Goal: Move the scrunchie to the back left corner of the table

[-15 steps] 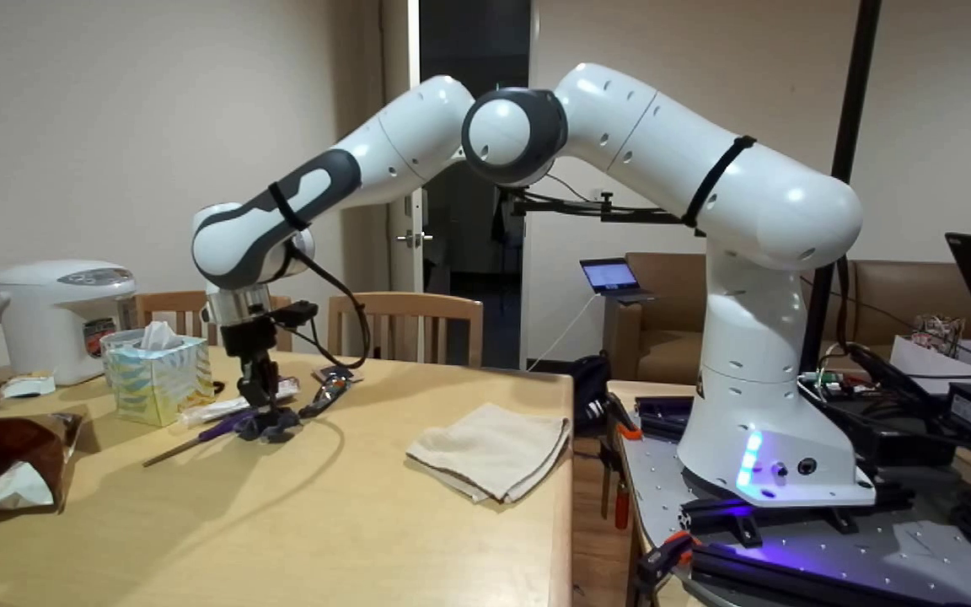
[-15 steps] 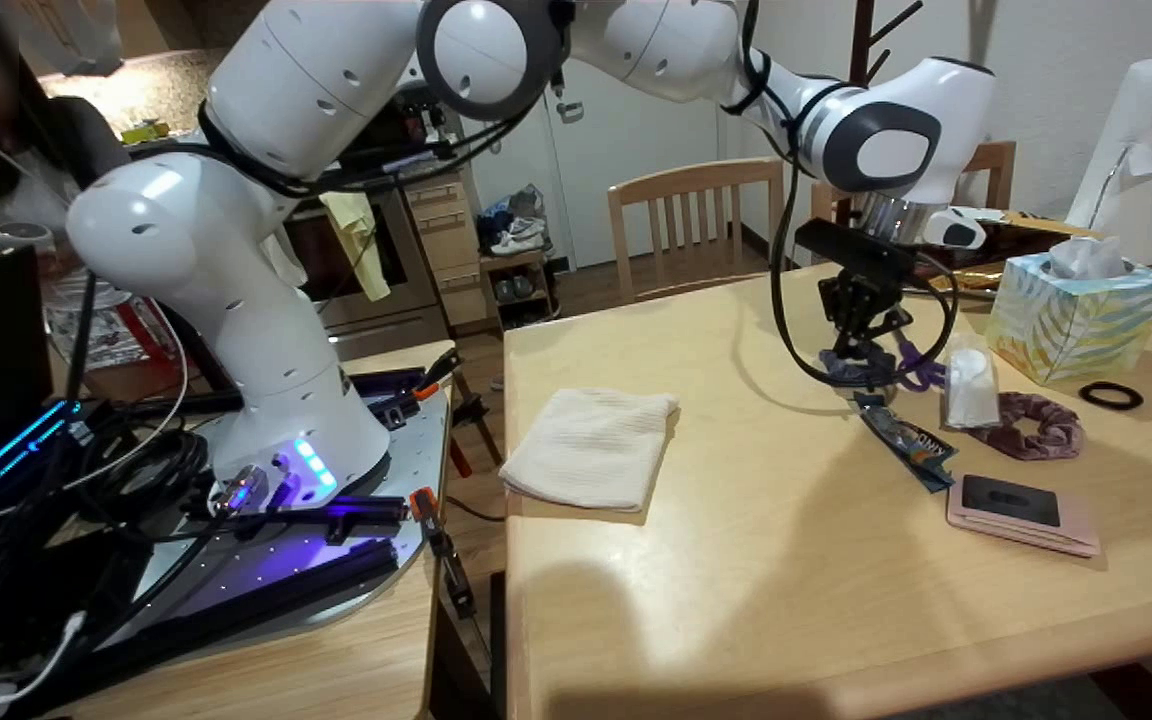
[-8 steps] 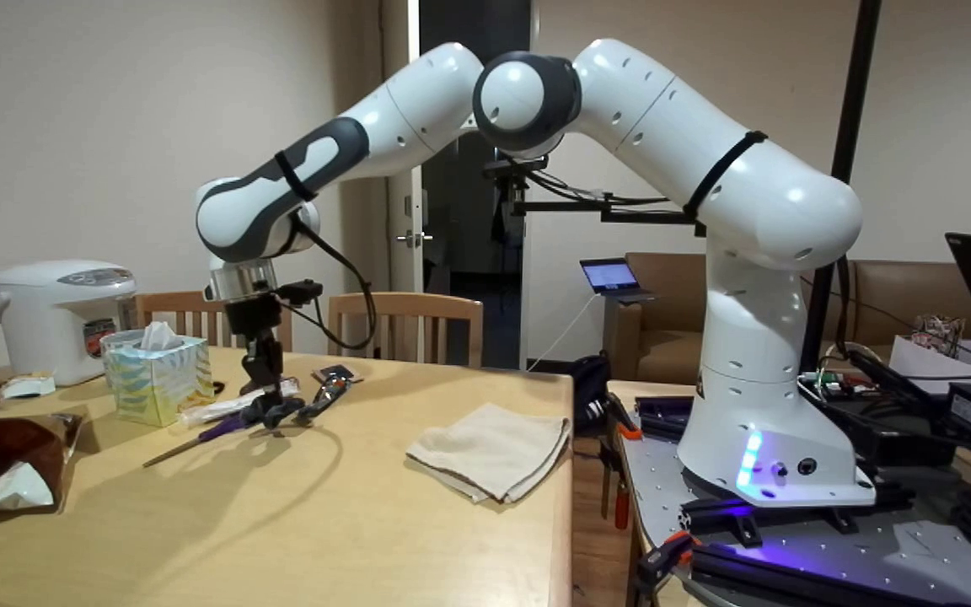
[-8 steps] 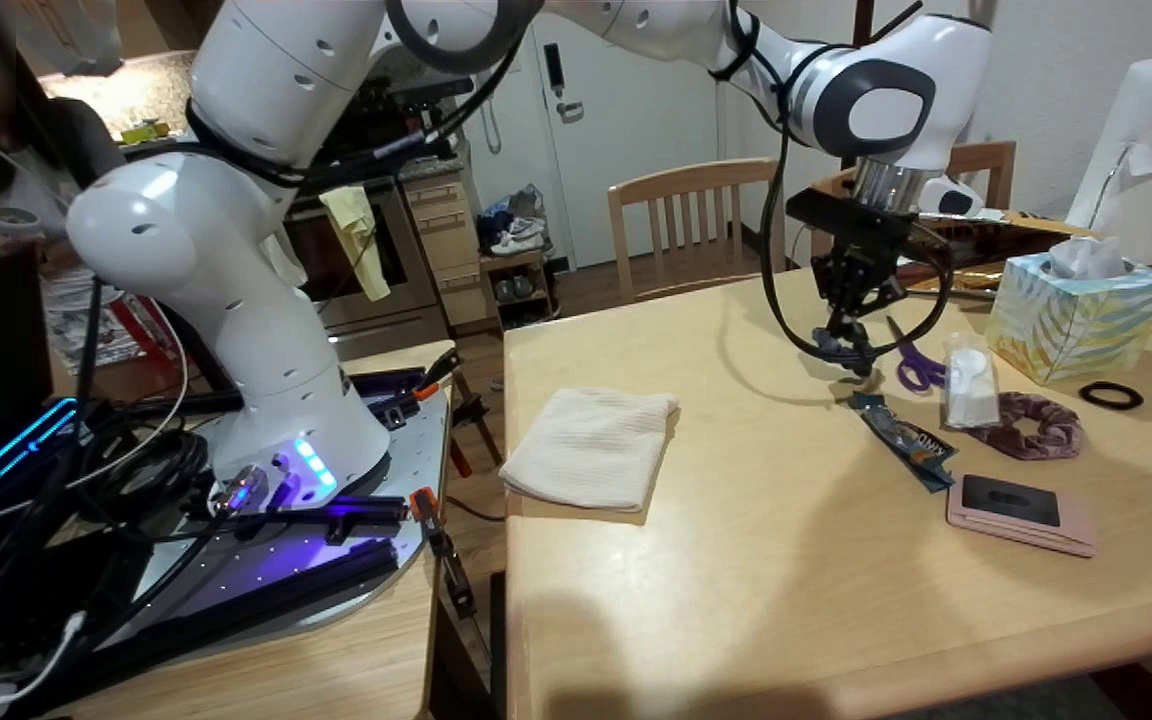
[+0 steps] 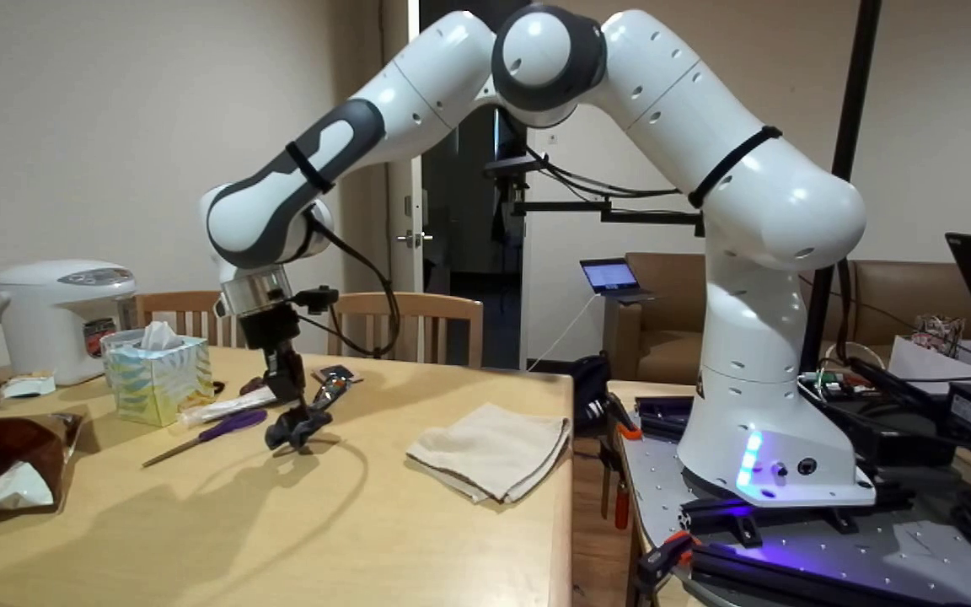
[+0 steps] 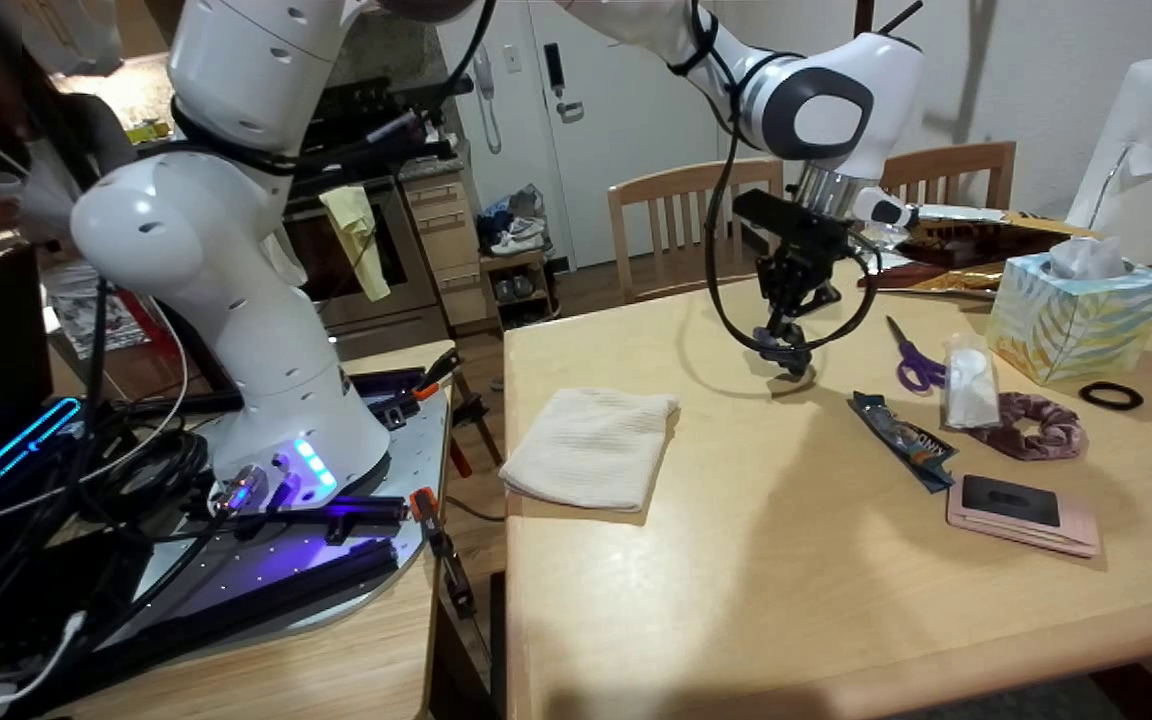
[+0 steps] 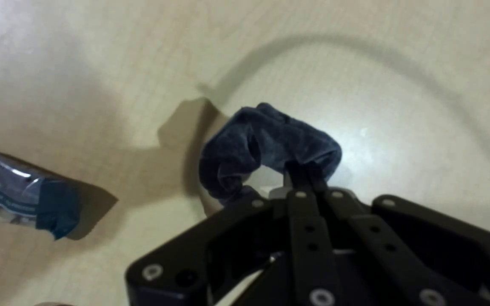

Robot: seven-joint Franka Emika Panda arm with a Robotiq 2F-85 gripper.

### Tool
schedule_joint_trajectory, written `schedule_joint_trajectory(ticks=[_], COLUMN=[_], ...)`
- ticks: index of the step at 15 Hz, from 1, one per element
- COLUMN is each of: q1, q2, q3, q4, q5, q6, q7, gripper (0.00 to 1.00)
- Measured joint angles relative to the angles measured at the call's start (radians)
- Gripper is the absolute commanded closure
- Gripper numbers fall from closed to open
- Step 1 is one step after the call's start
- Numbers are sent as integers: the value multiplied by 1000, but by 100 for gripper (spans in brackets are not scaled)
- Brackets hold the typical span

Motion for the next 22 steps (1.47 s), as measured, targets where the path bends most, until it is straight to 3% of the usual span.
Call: schedule_joint_trajectory(ticks=[7, 16, 22], q1=[98, 213, 274], q2=[-187, -303, -358], q3=[27, 98, 105], q4=[-316, -730, -920], q5=[0, 8, 9], q6=[188, 710, 853], q7=[150, 362, 523], gripper=[99, 99, 99])
